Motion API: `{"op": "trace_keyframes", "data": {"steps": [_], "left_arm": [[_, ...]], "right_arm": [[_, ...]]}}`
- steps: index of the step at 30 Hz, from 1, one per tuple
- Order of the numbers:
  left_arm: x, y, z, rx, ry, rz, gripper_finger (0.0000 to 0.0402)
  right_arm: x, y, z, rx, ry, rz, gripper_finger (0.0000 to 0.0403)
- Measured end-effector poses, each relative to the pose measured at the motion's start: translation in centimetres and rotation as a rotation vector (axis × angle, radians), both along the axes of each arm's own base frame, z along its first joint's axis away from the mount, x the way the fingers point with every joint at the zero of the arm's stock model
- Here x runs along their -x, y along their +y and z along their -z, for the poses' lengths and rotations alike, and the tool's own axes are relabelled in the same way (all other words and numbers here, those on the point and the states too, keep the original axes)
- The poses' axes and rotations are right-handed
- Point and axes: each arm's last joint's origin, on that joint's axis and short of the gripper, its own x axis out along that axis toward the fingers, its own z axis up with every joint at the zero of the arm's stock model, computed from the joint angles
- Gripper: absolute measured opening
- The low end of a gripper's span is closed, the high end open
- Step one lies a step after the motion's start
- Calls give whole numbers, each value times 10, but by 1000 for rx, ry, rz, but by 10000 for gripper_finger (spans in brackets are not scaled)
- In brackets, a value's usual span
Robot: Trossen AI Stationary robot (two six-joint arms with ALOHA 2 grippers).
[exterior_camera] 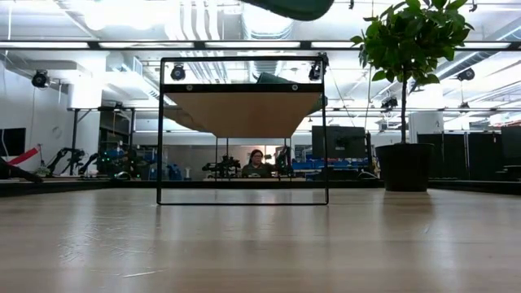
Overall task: Pick and place slides into the shelf
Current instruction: Put the blue slide on the shelf
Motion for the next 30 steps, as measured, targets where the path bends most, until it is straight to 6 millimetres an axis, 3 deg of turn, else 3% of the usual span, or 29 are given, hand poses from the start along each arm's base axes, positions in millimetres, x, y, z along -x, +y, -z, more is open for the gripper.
{"op": "trace_keyframes", "data": {"steps": [12, 16, 21, 26, 30], "left_arm": [[-7, 8, -6, -42, -42, 45, 0], [-8, 10, -6, -42, -46, 45, 0], [-8, 10, -6, -41, -47, 43, 0], [-9, 10, -5, -48, -43, 55, 0], [-9, 10, -5, -51, -40, 57, 0]], "right_arm": [[-2, -5, 1, -41, 6, 37, 250], [-2, -6, 1, -110, 7, 73, 234], [-1, -7, 2, -83, 22, 84, 176], [1, -8, 7, 5, 83, 53, 62], [2, -9, 9, -1, 103, 57, 59]]}}
